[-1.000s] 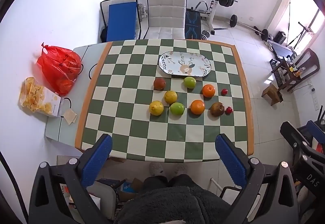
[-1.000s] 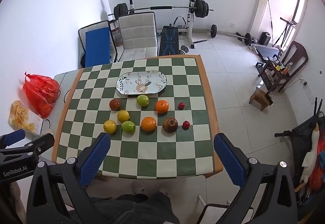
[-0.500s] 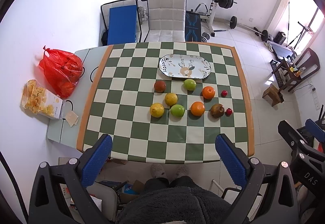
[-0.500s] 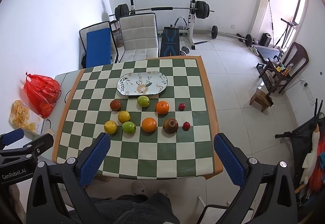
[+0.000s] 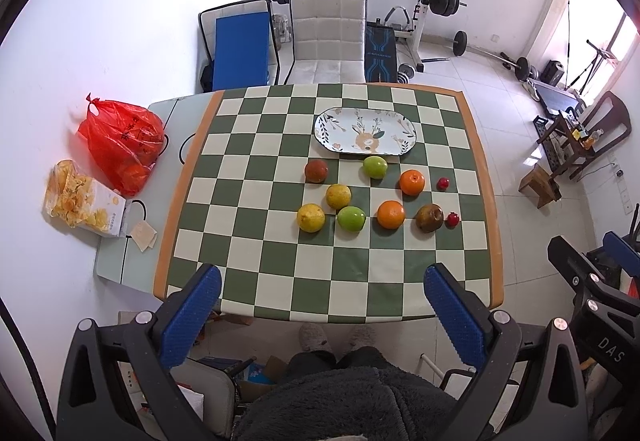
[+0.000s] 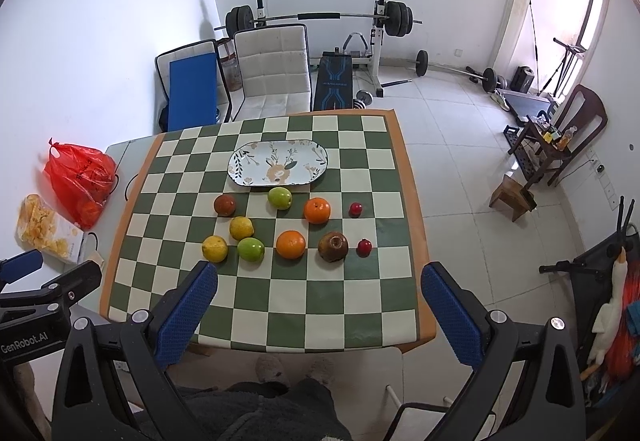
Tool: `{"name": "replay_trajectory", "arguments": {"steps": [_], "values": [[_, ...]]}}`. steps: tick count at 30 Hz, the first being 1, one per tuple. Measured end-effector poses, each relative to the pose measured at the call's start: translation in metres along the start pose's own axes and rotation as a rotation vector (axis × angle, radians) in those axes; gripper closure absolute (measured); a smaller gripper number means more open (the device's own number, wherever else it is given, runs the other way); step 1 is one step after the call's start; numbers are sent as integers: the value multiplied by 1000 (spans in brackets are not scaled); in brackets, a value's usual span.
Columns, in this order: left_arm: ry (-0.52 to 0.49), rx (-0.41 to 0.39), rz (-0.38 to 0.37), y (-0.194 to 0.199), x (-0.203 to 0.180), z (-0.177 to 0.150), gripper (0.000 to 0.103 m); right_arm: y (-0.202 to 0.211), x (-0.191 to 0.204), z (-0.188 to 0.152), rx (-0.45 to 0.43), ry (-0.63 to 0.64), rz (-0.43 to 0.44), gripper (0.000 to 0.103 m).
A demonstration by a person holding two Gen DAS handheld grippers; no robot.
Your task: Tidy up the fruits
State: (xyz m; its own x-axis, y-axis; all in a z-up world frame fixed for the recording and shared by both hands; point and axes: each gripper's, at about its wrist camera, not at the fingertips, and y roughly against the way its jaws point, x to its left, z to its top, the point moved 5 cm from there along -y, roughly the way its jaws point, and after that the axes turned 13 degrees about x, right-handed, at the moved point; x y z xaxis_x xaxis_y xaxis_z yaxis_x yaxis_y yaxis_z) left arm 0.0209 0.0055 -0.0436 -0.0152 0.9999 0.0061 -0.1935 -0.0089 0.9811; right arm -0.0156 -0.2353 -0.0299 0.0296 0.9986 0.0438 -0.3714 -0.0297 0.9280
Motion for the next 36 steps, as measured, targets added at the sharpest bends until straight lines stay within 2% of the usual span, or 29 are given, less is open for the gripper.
{"name": "replay_trajectory", "arguments": {"steps": [22,26,36], "values": [[3,-9,6,0,-3,-1,0,8,-12,4,-19,-14,-6,0],[6,-6,6,6,2,15,0,7,-10,4,-19,-12,-3,0],[2,-10,10,6,0,12,0,8,-10,5,-19,-12,-2,0]]}}
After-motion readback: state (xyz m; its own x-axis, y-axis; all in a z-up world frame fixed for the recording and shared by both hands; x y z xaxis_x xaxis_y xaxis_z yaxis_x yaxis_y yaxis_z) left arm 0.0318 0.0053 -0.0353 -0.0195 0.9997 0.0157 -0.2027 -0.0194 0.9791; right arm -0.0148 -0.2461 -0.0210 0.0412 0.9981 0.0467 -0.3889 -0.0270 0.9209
